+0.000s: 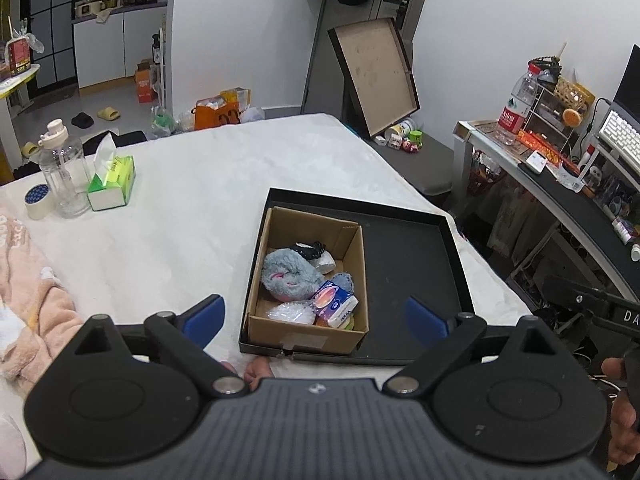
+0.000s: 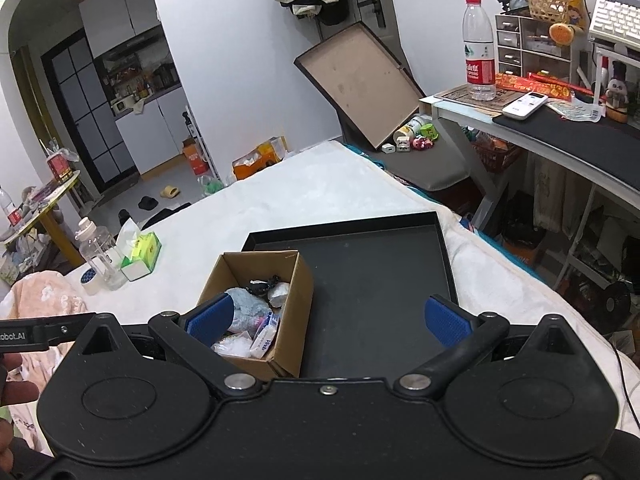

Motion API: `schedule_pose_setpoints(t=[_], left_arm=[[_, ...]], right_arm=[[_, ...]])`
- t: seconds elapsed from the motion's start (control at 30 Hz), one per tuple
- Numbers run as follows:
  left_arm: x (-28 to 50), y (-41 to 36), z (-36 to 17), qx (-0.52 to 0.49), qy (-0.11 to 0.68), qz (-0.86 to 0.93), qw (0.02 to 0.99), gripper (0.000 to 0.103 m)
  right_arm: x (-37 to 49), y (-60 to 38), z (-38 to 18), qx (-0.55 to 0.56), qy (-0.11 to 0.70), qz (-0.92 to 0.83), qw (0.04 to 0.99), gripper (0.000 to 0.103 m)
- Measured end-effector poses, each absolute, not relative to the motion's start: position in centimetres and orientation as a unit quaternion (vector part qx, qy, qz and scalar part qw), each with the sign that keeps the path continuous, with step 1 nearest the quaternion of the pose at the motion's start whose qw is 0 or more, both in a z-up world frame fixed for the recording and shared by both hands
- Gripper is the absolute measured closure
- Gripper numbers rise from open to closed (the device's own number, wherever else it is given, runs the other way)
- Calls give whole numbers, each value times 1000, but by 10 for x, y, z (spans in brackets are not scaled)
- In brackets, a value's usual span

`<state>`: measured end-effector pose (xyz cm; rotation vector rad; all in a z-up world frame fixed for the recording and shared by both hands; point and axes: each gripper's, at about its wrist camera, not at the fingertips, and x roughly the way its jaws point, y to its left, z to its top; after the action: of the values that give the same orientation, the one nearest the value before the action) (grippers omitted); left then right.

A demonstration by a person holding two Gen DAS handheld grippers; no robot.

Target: Organize soft objects

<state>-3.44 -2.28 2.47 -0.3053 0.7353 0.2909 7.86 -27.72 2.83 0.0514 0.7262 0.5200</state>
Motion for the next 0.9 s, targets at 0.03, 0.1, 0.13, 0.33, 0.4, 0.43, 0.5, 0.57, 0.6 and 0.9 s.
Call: schedule_pose_setpoints(t=[0.03, 0.1, 0.13, 0.33, 0.4, 0.43, 0.5, 0.57, 0.6, 0.9], left_arm=[[-38, -23, 27, -147, 355, 141, 912, 7], [-44, -26, 31, -145, 351, 139, 915, 7], [-47, -27, 33, -143, 350, 139, 915, 7], [-69, -37, 43, -134, 340, 138, 920, 7], [-77, -39, 46, -132, 337, 139, 922, 7], [-80, -39, 48, -132, 336, 138, 922, 7], [-87, -42, 50, -132, 333, 137, 923, 6], [-92, -43, 51, -132, 331, 137, 924, 6], [-94, -43, 52, -132, 330, 138, 924, 6], [-110, -50, 57, -128, 314, 139, 930, 6]], right_arm=[[77, -278, 30, 26, 351, 252, 902, 0], [73, -279, 31, 27, 350, 252, 902, 0], [71, -280, 33, 28, 349, 251, 902, 0], [57, -288, 43, 33, 341, 249, 906, 0], [52, -291, 47, 35, 339, 248, 907, 0], [50, -293, 48, 36, 337, 246, 908, 0], [45, -296, 51, 35, 333, 243, 910, 0], [40, -297, 54, 30, 329, 238, 913, 0], [37, -299, 56, 28, 326, 236, 915, 0], [17, -302, 64, 25, 312, 222, 924, 0]])
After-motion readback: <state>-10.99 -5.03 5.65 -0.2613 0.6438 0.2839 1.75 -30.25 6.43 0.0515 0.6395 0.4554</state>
